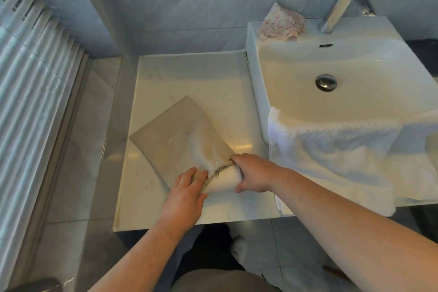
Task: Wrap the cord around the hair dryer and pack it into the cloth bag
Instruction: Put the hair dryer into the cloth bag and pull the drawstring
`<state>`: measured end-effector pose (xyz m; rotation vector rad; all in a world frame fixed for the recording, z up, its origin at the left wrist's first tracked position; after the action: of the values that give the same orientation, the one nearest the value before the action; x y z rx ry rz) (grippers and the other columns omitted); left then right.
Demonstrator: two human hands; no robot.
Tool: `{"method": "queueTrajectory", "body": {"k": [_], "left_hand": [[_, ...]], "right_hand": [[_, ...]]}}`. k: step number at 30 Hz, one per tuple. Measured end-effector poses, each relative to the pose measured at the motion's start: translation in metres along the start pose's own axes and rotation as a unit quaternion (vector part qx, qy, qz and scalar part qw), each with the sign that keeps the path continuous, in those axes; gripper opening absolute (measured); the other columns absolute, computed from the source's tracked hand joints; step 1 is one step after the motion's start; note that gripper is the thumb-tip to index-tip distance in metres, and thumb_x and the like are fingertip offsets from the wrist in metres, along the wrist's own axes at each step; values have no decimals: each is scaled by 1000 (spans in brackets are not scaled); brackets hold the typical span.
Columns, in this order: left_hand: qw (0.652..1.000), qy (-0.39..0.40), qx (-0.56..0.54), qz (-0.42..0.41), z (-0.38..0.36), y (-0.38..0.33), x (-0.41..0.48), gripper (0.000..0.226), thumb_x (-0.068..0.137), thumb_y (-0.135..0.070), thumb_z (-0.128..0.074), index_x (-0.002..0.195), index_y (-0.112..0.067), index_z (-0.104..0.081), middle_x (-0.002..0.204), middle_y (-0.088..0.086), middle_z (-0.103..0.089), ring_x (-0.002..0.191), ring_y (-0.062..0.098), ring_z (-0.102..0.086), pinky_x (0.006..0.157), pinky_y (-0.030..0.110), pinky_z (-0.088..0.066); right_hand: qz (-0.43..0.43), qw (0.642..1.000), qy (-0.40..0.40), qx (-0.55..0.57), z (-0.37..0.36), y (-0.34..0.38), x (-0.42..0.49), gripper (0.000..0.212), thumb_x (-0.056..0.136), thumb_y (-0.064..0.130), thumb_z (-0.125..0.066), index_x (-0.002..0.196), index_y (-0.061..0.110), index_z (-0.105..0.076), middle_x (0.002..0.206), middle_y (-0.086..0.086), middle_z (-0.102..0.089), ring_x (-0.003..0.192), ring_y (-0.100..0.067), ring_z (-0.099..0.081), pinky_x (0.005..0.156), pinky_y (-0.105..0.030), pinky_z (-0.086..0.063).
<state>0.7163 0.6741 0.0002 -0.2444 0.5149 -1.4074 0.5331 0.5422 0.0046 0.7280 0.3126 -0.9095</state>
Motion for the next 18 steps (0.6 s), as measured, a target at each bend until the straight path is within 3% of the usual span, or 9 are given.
{"method": "queueTrajectory", "body": {"k": [3, 6, 9, 11, 13, 14, 16, 18], "left_hand": [[1000, -3, 0, 2, 0, 5, -3, 56, 94, -14, -63, 147, -16, -46, 151, 17, -40, 140, 35, -39, 114, 37, -30], [1000, -14, 5, -10, -1, 11, -1, 61, 90, 5, -58, 147, -12, -45, 155, 20, -35, 143, 38, -34, 114, 39, -29], [1000, 3, -7, -16, 4, 13, 0, 67, 90, 14, -45, 150, -15, -39, 163, 11, -22, 151, 29, -18, 116, 29, -15], [999, -1, 1, -43, 7, 15, -2, 65, 89, 14, -46, 147, -16, -45, 161, 8, -26, 150, 28, -22, 115, 28, -14], [998, -16, -9, -56, 9, 17, -9, 56, 91, 3, -55, 143, -17, -51, 158, 7, -34, 147, 27, -30, 115, 29, -17], [999, -22, -40, -26, 10, 18, -13, 52, 93, -8, -58, 143, -19, -51, 156, 3, -36, 146, 23, -31, 115, 27, -20], [981, -59, -150, 110, 14, 24, -20, 52, 94, -27, -61, 143, -19, -49, 150, 0, -42, 140, 17, -36, 116, 30, -28], [921, -85, -268, 269, 16, 29, -21, 52, 94, -36, -61, 139, -13, -49, 136, 4, -52, 125, 20, -49, 103, 34, -42]], "right_hand": [[-13, 999, -30, 41, 0, 2, -4, 64, 68, 50, -80, 116, 22, -49, 107, 2, -59, 94, -20, -58, 76, -32, -49], [-19, 994, -63, 87, -8, 5, -11, 41, 78, 49, -73, 93, 22, -47, 88, 3, -58, 79, -17, -56, 59, -26, -39], [-31, 989, -125, 74, -24, 8, -16, 33, 89, 48, -60, 88, 18, -46, 79, -1, -58, 71, -20, -55, 57, -32, -39], [-51, 982, -170, 58, -32, 8, -19, 26, 94, 42, -53, 89, 16, -48, 80, -3, -60, 72, -25, -57, 60, -35, -43], [-68, 981, -165, 76, -40, 7, -22, 21, 92, 36, -52, 90, 16, -49, 81, -4, -62, 73, -26, -59, 62, -38, -47], [-64, 983, -147, 94, -43, 7, -24, 19, 88, 34, -53, 89, 16, -50, 82, -4, -60, 73, -25, -58, 63, -38, -48], [-62, 980, -104, 155, -45, 4, -28, 17, 81, 31, -56, 85, 15, -54, 86, -2, -57, 77, -22, -57, 68, -36, -47], [-105, 953, -113, 262, -35, 2, -30, 21, 83, 32, -58, 78, 11, -58, 86, -1, -57, 79, -19, -56, 70, -35, -45]]}}
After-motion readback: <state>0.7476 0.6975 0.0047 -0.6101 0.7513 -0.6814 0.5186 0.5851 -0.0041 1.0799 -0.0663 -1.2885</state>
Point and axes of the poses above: each hand's wrist, its own x-axis towards the middle knuckle, its own z-axis out of the back of the hand, y = z × x, the point moved 2 cm from there along x, towards the middle knuckle
